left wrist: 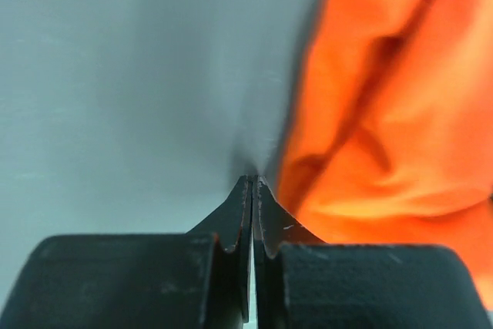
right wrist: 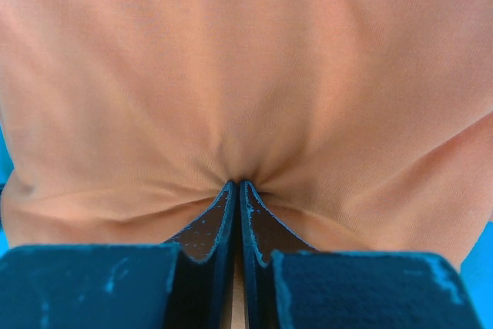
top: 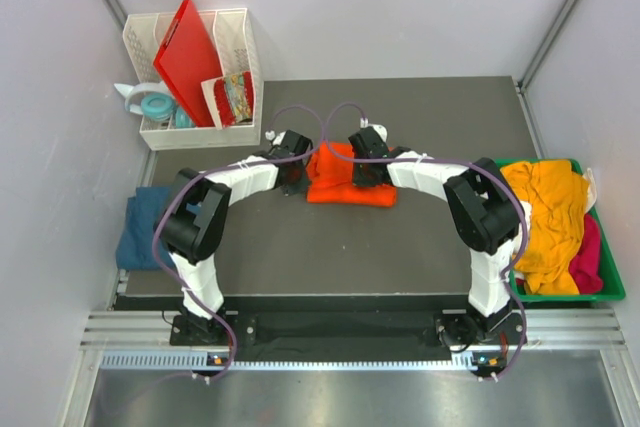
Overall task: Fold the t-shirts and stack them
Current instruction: Smooth out wrinkles on the folded tshirt
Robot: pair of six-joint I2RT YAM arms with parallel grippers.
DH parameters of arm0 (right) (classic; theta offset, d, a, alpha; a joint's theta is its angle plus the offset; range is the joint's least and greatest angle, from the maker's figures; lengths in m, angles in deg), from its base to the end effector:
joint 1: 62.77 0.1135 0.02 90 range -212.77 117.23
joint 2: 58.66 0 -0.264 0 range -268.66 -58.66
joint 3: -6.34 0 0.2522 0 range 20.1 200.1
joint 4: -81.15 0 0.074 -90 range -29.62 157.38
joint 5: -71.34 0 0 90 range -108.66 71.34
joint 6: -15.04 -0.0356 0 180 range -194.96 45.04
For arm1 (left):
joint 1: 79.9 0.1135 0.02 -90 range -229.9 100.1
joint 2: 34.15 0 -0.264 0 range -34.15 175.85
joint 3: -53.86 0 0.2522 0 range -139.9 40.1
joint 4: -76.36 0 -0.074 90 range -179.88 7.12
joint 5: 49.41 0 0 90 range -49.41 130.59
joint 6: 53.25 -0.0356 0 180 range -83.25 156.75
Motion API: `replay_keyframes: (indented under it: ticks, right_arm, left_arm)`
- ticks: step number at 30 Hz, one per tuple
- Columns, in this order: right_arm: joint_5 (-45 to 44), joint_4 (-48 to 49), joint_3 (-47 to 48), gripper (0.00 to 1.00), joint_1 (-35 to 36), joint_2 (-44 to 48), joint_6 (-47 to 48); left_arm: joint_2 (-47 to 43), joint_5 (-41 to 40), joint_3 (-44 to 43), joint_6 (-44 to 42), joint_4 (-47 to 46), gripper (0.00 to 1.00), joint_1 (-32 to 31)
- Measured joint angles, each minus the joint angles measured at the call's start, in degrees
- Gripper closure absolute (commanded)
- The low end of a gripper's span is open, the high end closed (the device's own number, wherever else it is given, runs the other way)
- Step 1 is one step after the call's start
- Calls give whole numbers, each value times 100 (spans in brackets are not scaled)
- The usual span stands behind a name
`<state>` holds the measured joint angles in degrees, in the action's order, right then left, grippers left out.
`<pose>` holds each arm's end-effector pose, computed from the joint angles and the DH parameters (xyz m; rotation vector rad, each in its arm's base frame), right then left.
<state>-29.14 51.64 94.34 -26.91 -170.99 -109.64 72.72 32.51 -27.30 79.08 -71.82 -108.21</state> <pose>0.3397 0.2375 0.1658 0.0493 2.5104 0.2852 0.3391 -0.1770 0.1646 -0.3683 2.5596 -0.2863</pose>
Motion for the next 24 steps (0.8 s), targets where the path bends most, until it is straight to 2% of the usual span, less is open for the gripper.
replay_keyframes:
  ticks: [6, 8, 11, 12, 18, 24]
  right_arm:
    - [0, -2, 0, 98, 0, 2, 2]
    - [0, -4, 0, 98, 0, 4, 2]
    - [0, -4, 0, 97, 0, 4, 4]
    - [0, -4, 0, 97, 0, 4, 7]
    - [2, -9, 2, 97, 0, 4, 11]
    - [2, -11, 4, 97, 0, 4, 13]
  left_arm:
    - [-26, -442, -9, 31, 254, 100, 181]
    - [-149, -442, 140, -57, 162, 85, 219]
    - [-608, -393, 490, -243, 39, 49, 247]
    - [-782, -369, 546, -299, 11, 45, 247]
    - [-1032, -195, 192, -608, -164, 33, 240]
    - [-925, -22, 175, -680, -258, 28, 142]
